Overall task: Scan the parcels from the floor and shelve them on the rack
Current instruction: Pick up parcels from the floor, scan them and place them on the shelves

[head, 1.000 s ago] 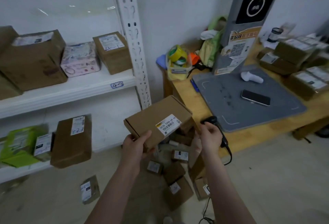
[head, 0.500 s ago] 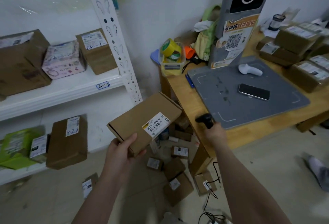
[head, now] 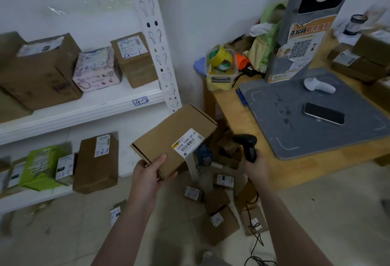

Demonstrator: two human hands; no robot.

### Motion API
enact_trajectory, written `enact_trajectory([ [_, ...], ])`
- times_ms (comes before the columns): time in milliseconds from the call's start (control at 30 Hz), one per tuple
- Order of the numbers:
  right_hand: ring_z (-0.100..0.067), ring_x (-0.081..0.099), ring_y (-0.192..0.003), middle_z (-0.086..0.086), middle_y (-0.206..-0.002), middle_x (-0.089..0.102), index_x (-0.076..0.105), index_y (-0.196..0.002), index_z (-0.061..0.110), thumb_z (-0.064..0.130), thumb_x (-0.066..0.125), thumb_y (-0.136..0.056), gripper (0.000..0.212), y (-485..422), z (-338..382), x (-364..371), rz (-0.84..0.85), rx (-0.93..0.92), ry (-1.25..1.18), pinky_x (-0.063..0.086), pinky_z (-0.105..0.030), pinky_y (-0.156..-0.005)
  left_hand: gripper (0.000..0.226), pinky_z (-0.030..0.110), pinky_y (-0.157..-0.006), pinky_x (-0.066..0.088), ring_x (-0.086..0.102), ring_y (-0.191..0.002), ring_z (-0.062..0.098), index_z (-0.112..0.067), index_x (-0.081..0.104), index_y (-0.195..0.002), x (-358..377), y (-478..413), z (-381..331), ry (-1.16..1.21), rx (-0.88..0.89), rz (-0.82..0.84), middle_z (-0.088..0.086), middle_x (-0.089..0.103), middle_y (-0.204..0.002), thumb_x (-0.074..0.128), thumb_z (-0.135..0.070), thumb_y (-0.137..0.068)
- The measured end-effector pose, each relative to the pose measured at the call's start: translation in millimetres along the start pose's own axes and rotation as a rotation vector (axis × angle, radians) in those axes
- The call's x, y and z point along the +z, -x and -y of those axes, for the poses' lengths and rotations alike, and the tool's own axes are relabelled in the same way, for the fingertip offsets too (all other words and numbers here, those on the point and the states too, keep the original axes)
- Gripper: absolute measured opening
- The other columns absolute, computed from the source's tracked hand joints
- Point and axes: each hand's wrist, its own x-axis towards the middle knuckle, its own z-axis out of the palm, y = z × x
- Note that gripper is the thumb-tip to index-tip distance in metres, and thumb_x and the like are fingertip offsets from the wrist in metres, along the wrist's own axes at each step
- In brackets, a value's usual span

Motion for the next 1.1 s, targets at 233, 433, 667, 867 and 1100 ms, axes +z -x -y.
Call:
enact_trajectory([
  [233,-0.001,0.052,-0.113,0.015,-0.12,0.058,0.049,-0.127,0.035,0.002,0.063,-0.09,0.052,103.6,89.3,24.7,0.074,-0.333,-0.187,0.048,-0.024,-0.096,0.047,0.041,-0.074,0.064,0.064,-0.114,0.03,-0.005,0.049,-0.137,-14.2,-14.6,-43.2,0.032,0.104,-0.01,0.011,0.064,-0.126,0.067,-0.008,-0.094],
  [433,0.023,0.052,-0.095,0.025,-0.102,0.059,0.051,-0.112,0.044,-0.001,0.063,-0.09,0.051,166.6,135.3,27.2,0.121,-0.542,-0.226,0.042,0.001,-0.073,0.048,0.047,-0.083,0.06,0.063,-0.111,0.026,-0.011,0.048,-0.136,-30.9,-12.2,-80.4,0.039,0.234,0.04,0.008,0.06,-0.128,0.069,-0.008,-0.092],
  [667,-0.008,0.065,-0.074,0.003,-0.085,0.069,0.062,-0.102,0.029,0.005,0.067,-0.089,0.028,195.3,154.0,36.2,0.111,-0.572,-0.249,0.053,-0.025,-0.065,0.055,0.053,-0.095,0.055,0.061,-0.119,0.028,-0.018,0.05,-0.139,-59.8,-7.4,-92.1,-0.07,0.353,0.088,0.003,0.062,-0.127,0.073,-0.012,-0.089],
  [867,-0.005,0.064,-0.072,0.002,-0.084,0.069,0.065,-0.098,0.026,0.011,0.069,-0.09,0.018,205.4,153.2,52.0,0.144,-0.574,-0.205,0.049,-0.021,-0.061,0.048,0.053,-0.1,0.052,0.063,-0.114,0.022,-0.021,0.054,-0.133,-74.6,-5.1,-89.3,-0.126,0.387,0.113,0.002,0.067,-0.123,0.073,-0.013,-0.09],
  [1100,-0.008,0.058,-0.058,-0.006,-0.074,0.065,0.066,-0.094,0.018,0.01,0.07,-0.089,0.011,215.4,142.5,67.2,0.156,-0.543,-0.17,0.042,-0.018,-0.053,0.04,0.044,-0.098,0.052,0.063,-0.113,0.018,-0.038,0.055,-0.114,-91.9,-3.5,-81.7,-0.134,0.405,0.118,-0.006,0.067,-0.117,0.072,-0.01,-0.09],
])
